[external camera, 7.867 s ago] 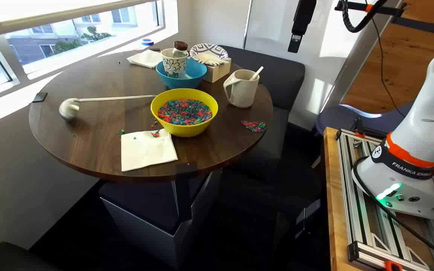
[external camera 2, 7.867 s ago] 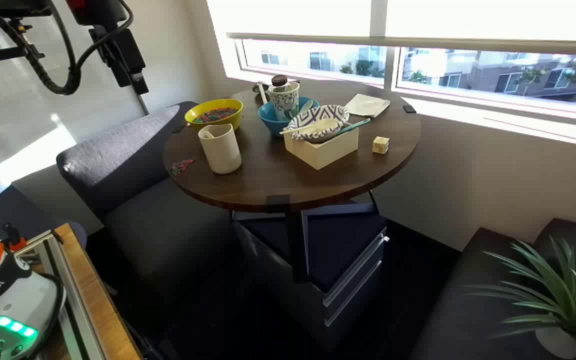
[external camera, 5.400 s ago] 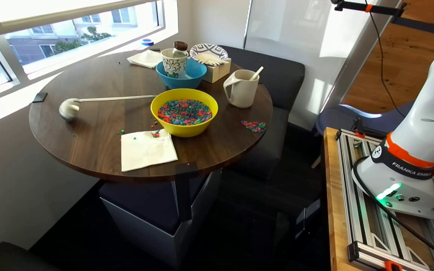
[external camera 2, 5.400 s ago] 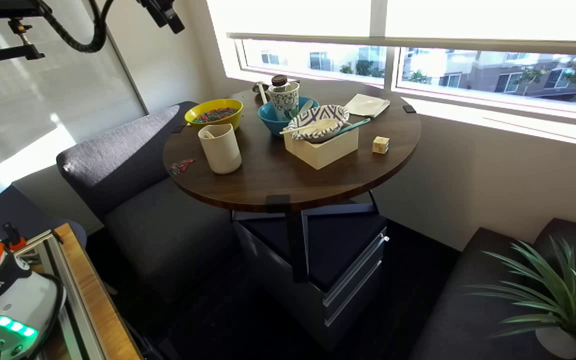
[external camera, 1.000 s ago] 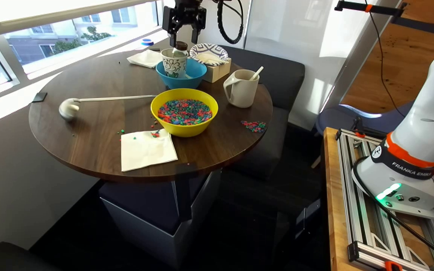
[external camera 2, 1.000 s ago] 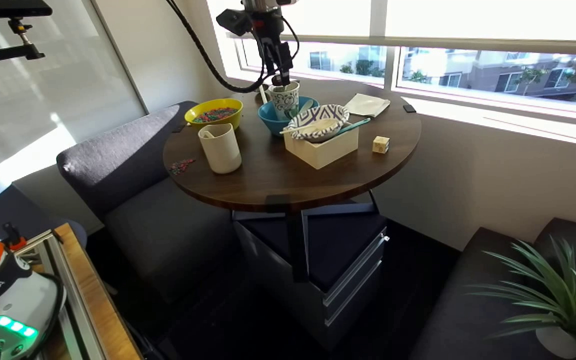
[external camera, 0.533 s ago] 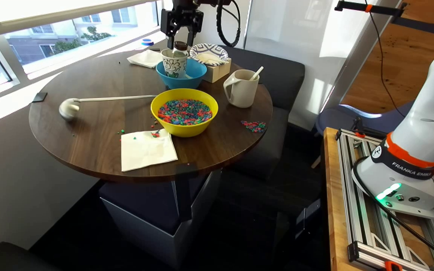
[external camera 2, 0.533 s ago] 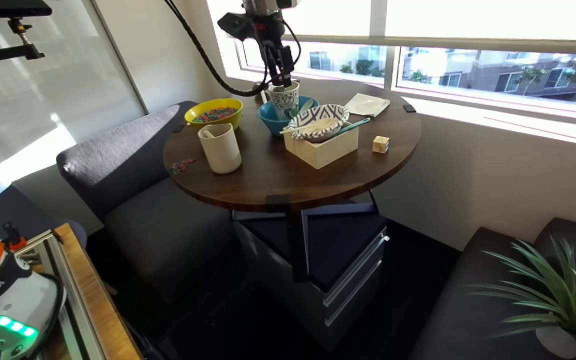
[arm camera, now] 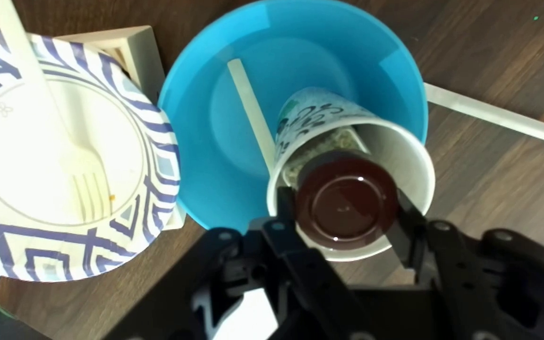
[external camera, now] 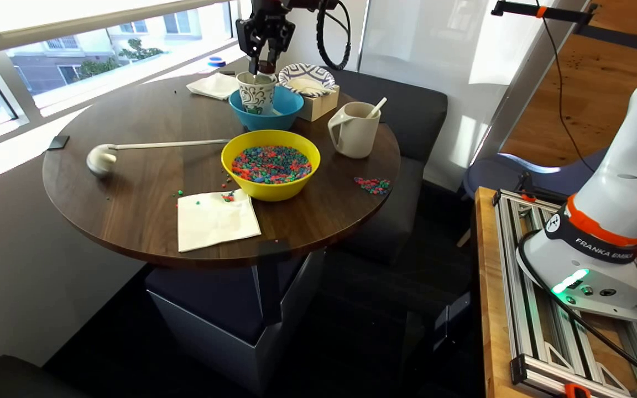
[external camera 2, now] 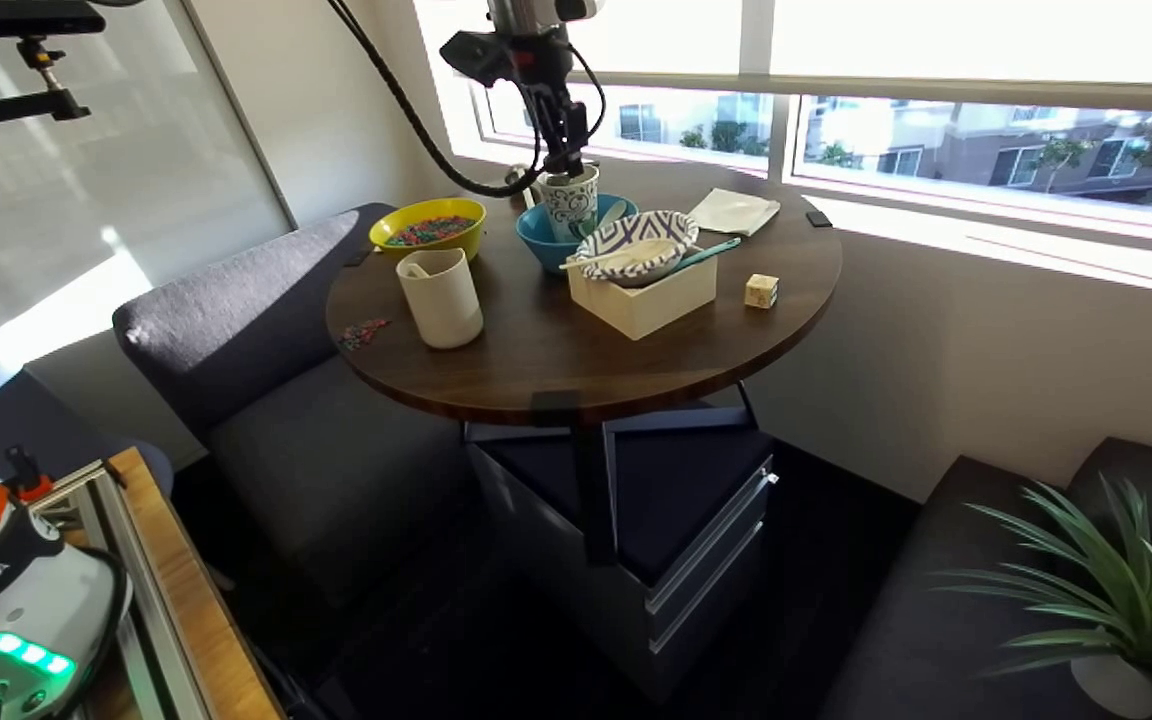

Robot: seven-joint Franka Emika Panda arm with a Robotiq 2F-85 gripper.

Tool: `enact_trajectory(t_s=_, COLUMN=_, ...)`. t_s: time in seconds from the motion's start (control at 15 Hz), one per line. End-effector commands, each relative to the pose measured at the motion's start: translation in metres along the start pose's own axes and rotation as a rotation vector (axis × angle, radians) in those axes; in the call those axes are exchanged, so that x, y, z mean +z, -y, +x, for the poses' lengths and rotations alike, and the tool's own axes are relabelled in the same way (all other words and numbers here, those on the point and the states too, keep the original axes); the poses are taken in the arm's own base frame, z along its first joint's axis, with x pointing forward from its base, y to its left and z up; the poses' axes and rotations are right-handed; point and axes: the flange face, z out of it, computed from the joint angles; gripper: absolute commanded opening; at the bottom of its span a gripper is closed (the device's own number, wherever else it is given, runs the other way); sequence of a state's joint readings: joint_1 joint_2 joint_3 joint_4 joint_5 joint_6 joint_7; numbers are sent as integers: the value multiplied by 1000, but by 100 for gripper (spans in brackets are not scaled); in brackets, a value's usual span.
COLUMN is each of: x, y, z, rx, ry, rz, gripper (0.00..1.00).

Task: Place the bottle with a brown lid on the table

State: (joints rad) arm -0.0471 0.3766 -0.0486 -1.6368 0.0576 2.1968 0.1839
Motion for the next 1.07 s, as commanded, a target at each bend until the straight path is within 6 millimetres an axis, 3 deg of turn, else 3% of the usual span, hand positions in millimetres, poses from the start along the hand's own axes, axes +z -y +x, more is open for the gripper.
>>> enact_trajectory(t_s=0.0, x=-10, y=-1, z=-6, rx=1, ry=10, rz=-22, gripper=24)
enact_trajectory(t_s=0.6, x=-98, y=16, z=5, rx=-69, ry=33, rz=-51, gripper=24)
enact_trajectory(t_s=0.8, x=-136, y=8, z=7, rx=-93, ry=76, rz=-38, gripper=24)
enact_trajectory(t_s=1.0, x=-160, y=-8, z=8, rx=-85, ry=104, rz=-55, gripper=24)
